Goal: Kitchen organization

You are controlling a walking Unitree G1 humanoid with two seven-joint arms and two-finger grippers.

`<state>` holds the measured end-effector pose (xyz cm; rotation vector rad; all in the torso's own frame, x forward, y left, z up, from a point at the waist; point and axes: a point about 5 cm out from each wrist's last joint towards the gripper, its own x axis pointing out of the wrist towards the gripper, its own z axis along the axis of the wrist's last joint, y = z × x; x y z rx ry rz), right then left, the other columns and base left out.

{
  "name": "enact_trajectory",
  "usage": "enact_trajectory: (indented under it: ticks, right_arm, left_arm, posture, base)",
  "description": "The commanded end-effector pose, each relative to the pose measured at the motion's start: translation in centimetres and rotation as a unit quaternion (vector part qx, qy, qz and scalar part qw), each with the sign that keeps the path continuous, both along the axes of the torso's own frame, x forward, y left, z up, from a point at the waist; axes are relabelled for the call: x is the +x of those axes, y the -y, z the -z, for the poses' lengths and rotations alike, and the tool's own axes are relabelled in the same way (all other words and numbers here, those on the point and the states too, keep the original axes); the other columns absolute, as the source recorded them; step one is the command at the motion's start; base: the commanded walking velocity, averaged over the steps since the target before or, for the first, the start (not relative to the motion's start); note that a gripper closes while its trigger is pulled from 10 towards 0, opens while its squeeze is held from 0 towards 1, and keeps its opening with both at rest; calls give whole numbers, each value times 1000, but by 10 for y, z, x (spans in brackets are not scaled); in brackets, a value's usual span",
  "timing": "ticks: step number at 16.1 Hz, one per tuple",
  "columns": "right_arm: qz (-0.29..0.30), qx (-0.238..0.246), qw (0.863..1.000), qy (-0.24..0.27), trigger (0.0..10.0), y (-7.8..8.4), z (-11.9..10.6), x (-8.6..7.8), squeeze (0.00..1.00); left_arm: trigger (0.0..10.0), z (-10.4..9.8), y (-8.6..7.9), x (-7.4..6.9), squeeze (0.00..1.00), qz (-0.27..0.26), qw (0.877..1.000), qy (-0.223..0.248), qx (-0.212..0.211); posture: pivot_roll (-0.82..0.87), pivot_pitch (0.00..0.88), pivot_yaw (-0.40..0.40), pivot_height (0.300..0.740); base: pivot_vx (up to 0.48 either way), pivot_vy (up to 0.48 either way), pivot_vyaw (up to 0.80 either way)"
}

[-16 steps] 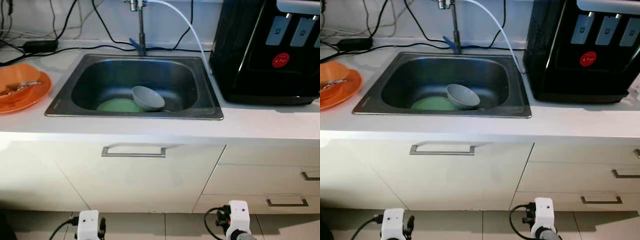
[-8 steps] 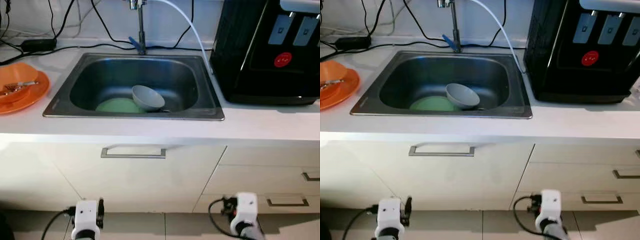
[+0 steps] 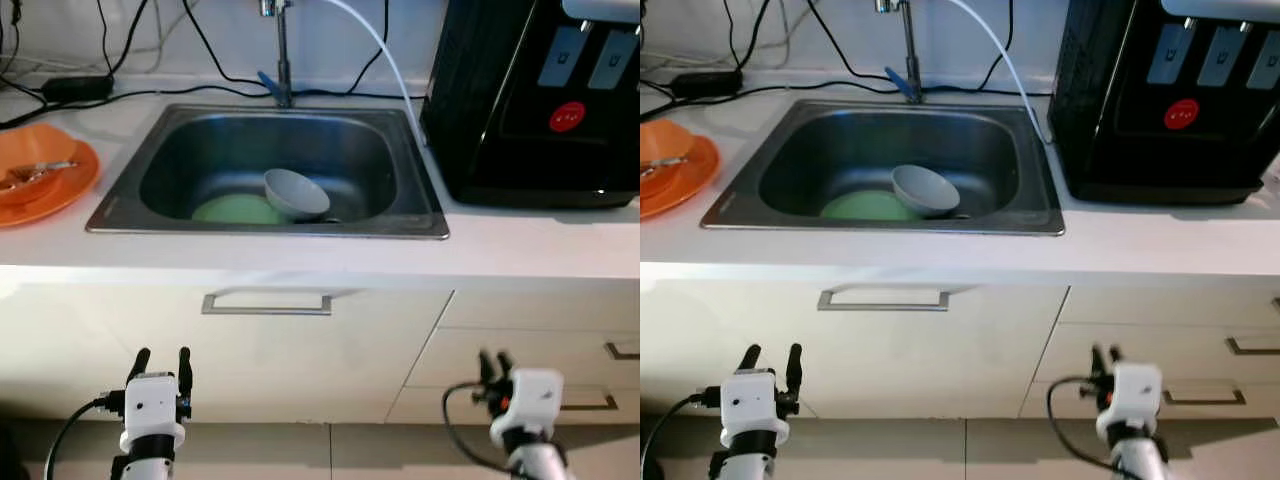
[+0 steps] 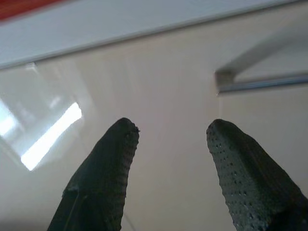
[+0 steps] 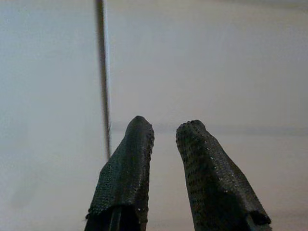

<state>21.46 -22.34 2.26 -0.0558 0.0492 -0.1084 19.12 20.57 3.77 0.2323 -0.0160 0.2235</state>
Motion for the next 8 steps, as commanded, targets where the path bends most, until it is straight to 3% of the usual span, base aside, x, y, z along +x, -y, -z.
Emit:
enact_trajectory:
  ticks: [1,3,5,8]
  right_arm:
    - [11,3,1000,19,10000,1,-11,3,0]
    - [14,-1,999,47,10000,-1,-27,9,0]
    - [10,-2,995,97,10000,-8,-59,23,0]
    - [3,1,991,133,10000,-16,-87,34,0]
  left_arm:
    - [10000,-17,6,2,0,15,1000,24,9]
    - [10000,-38,14,6,0,35,998,46,18]
    - [10000,-69,25,20,0,55,994,92,29]
    - [10000,-96,34,29,0,62,990,127,28]
  posture:
    - [36,94,-6,740]
    - [33,94,-6,740]
    - [35,92,-12,740]
    - [35,90,-13,740]
  base:
    - [0,0,0]
    - [0,0,0]
    - [0,0,0]
    - [0,0,0]
